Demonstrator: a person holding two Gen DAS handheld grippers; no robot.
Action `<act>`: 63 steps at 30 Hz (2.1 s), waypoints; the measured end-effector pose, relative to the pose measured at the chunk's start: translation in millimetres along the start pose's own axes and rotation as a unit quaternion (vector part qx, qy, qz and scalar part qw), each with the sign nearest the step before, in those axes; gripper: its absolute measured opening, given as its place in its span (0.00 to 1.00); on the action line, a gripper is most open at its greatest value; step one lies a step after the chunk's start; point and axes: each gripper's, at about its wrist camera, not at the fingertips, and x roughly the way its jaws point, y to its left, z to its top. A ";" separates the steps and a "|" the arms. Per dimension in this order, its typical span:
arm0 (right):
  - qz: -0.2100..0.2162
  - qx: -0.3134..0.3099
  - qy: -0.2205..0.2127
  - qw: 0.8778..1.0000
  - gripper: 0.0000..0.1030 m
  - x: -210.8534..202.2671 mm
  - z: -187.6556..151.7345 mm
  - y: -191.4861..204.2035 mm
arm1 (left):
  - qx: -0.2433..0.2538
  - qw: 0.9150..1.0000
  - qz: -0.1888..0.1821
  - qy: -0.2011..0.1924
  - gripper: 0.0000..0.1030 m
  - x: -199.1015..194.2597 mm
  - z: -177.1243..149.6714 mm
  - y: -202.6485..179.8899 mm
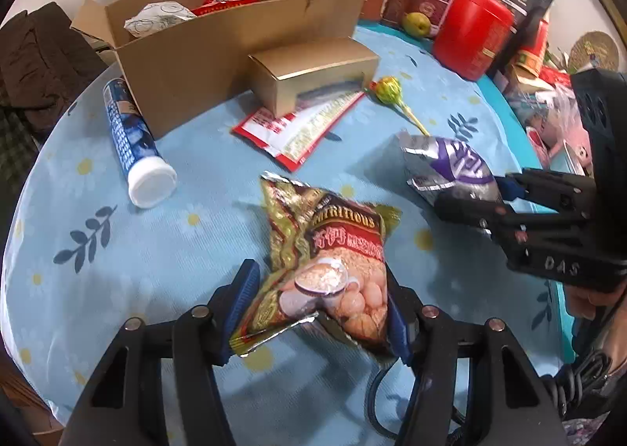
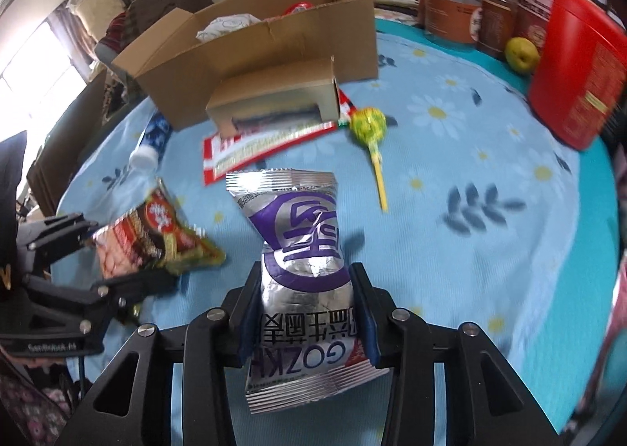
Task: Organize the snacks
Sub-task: 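Lift the nut-cluster bag with the left gripper while the right lifts the silver-purple bag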
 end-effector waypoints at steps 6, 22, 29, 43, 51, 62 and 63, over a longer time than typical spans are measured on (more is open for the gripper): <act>-0.004 0.002 0.013 1.000 0.40 -14.3 -23.1 12.3 | 0.007 1.000 -0.008 0.025 0.57 -1.4 -14.1 -9.7; -0.019 0.005 0.007 1.000 0.51 -19.4 -31.2 20.3 | -0.021 0.999 0.037 0.000 0.64 -24.6 -12.4 -1.2; -0.009 -0.004 -0.002 1.000 0.56 -22.0 -27.5 25.8 | 0.028 0.998 0.046 -0.043 0.64 -46.6 7.1 -1.8; -0.016 -0.002 0.003 1.000 0.56 -19.4 -16.8 13.8 | 0.062 0.996 -0.030 0.061 0.64 4.1 32.7 -8.1; -0.023 -0.010 0.019 0.999 0.56 -5.9 -14.4 14.1 | 0.065 0.996 -0.026 0.057 0.61 16.1 27.0 -11.4; -0.054 -0.033 -0.009 0.998 0.36 -8.1 -23.6 27.1 | 0.064 0.997 -0.012 0.028 0.53 6.2 19.7 -8.2; -0.048 -0.030 -0.010 0.998 0.36 -8.6 -24.1 26.7 | 0.061 0.998 -0.011 0.026 0.53 4.7 18.9 -7.3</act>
